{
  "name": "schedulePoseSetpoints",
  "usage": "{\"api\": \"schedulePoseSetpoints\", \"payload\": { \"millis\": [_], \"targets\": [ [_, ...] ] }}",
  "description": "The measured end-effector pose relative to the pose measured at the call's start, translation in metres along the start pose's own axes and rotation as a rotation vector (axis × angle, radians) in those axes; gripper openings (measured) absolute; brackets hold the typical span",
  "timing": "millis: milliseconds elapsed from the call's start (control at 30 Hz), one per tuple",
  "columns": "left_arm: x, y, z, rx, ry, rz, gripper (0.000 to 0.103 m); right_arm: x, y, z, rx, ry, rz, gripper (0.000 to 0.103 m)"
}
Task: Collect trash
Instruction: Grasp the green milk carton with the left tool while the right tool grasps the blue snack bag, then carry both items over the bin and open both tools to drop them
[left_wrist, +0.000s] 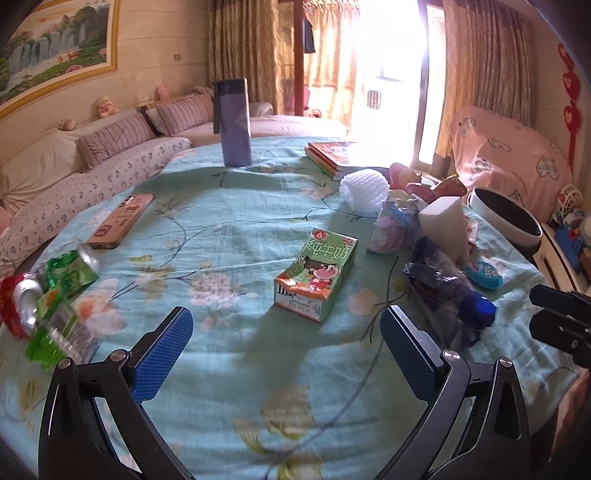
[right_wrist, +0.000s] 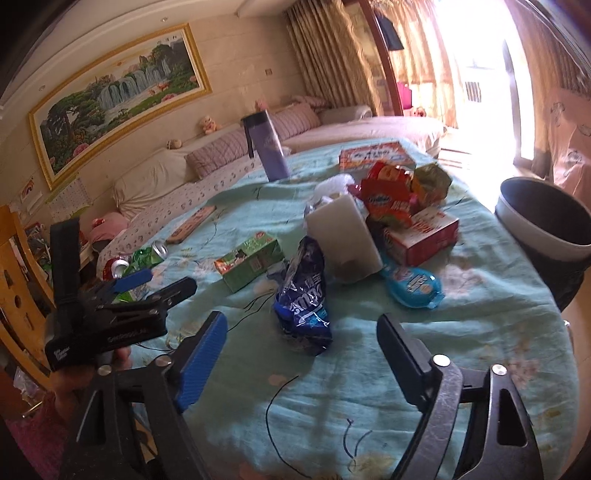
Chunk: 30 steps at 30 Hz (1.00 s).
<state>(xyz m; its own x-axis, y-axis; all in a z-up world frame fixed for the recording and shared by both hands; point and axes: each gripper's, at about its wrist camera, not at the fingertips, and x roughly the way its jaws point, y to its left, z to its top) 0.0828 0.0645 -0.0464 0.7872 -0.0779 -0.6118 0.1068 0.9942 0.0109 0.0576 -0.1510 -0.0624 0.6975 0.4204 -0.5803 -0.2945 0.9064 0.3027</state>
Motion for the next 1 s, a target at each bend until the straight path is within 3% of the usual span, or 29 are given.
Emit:
{"api": "schedulePoseSetpoints", "payload": {
  "millis": [400,433,500,533,733,1000],
  "targets": [
    [0.066,-0.012,0.025,0.120,0.145,-0.010,0.102,0.059,-0.008,0.006,0.060,0.148,0.051,0.073],
    [0.070,-0.011,0.025,0.121,0.152,-0.013,0.095,0.061,-0.008,0.006,0.064,0.155,0.056,0.071],
    [0.075,-0.012,0.024,0.122,0.178,-0.036,0.072,0.065,-0.008,0.005,0.062,0.171,0.066,0.050],
    [0.076,-0.012,0.024,0.123,0.187,-0.045,0.053,0.067,-0.007,0.005,0.062,0.178,0.071,0.047],
    [0.052,-0.015,0.019,0.105,0.132,-0.058,0.053,0.047,-0.012,0.000,0.069,0.162,0.111,0.040],
    [0.001,-0.042,0.010,0.049,0.055,-0.130,0.050,-0.004,-0.031,-0.014,0.092,0.104,0.122,0.039]
  ]
}}
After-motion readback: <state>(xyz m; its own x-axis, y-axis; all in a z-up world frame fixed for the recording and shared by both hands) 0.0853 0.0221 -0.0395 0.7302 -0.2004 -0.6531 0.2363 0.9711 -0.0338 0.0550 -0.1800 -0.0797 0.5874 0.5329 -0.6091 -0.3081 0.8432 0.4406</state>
